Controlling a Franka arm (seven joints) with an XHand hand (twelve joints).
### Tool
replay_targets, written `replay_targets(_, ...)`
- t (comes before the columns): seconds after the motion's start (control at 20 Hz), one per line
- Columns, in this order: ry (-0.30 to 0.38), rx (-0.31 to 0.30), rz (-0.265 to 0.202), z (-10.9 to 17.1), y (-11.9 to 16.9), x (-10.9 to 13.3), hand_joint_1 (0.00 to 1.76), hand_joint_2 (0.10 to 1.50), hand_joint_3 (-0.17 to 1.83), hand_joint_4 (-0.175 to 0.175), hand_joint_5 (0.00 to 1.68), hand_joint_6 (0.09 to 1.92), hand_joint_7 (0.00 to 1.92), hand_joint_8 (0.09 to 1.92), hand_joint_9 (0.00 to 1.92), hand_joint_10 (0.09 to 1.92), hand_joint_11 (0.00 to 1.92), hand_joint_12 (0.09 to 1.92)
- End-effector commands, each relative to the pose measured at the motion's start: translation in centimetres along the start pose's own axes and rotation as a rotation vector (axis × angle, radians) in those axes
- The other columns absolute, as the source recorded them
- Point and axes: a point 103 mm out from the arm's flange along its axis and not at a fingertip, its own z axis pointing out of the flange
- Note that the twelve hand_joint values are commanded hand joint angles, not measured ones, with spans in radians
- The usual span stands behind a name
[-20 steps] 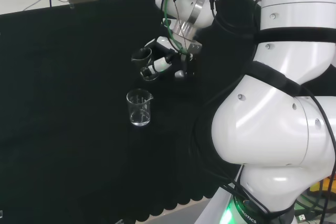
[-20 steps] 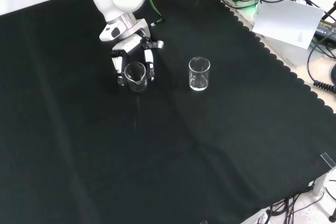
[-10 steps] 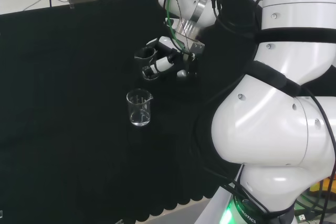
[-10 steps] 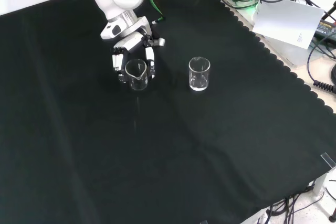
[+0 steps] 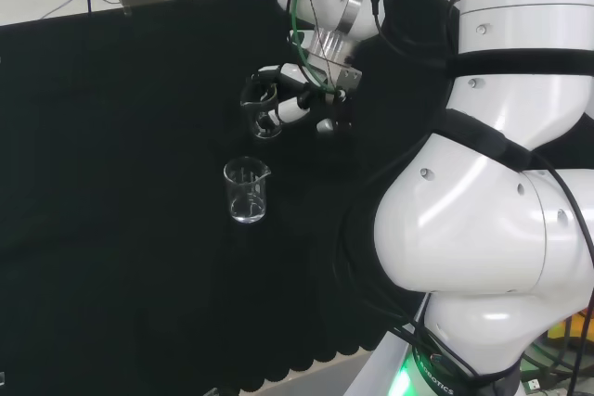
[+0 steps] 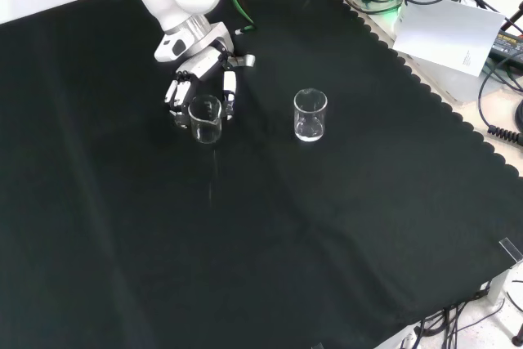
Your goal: Place the beaker back on the table.
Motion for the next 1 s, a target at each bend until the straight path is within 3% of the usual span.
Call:
replay_targets(0.05,-0.013,0.038,0.028,-0.2,-0.4,-0.3,0.92,0.91,-0.17,-0.047,0.38,0.46,0.38,0.67,0.81,0.09,0.31,1.32)
replay_targets(0.3,-0.015,-0.013,0.021,-1.9,-1.0,0.1,0.90,0.90,-0.17,-0.059,0.34,0.37,0.29,0.66,0.72,0.09,0.24,1.34)
replay_targets(0.55,-0.060,-0.063,0.024,-6.2,-2.2,1.3,0.84,0.89,-0.17,-0.064,0.32,0.19,0.16,0.67,0.60,0.09,0.12,1.39)
replay_targets(1.0,-0.119,-0.133,0.070,-12.1,-8.0,5.2,0.80,0.89,-0.17,-0.065,0.32,0.13,0.14,0.67,0.58,0.09,0.09,1.41)
